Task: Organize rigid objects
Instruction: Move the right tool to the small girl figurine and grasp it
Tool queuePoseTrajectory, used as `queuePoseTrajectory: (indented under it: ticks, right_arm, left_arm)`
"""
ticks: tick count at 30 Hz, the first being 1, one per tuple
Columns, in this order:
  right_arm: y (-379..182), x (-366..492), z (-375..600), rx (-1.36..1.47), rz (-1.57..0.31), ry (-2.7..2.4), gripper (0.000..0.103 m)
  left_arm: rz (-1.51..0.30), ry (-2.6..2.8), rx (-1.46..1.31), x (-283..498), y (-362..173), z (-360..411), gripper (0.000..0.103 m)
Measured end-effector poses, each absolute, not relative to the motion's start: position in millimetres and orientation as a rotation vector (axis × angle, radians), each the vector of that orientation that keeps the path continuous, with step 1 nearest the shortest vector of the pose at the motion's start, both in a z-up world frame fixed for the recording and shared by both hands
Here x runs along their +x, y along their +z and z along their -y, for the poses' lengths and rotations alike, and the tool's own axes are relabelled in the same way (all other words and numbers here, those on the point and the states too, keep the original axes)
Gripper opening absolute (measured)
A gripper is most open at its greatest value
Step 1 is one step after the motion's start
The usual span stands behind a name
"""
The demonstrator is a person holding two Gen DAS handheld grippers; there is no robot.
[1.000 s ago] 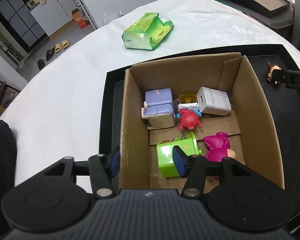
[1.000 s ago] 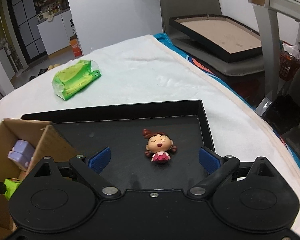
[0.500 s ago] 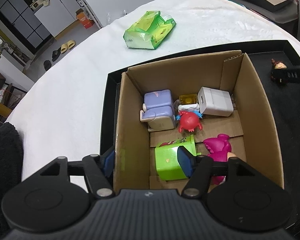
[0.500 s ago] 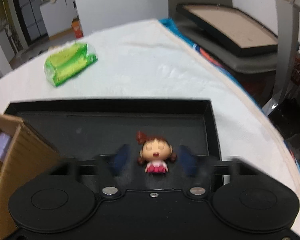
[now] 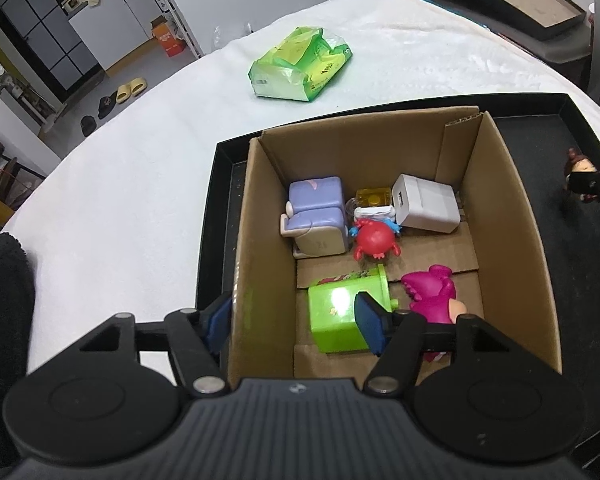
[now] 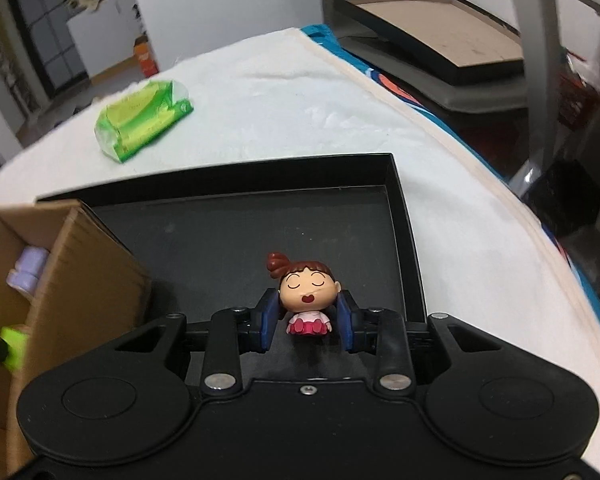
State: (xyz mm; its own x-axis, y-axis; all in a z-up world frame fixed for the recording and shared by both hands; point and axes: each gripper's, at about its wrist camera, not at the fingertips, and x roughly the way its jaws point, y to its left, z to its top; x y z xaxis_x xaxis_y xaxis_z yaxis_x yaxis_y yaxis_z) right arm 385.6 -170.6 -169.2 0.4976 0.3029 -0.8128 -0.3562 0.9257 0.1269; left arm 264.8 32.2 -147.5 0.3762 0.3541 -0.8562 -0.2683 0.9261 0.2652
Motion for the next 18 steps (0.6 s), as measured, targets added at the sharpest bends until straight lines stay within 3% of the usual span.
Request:
queuePoseTrajectory:
  ticks: [18]
  right_arm:
    - [-109.1,329.8,134.9,-0.106,-0.888,0.452,0.031]
  left_arm:
    - [-1.036,0.355,-0.024,223.6,-139.7,-60.8,0.063]
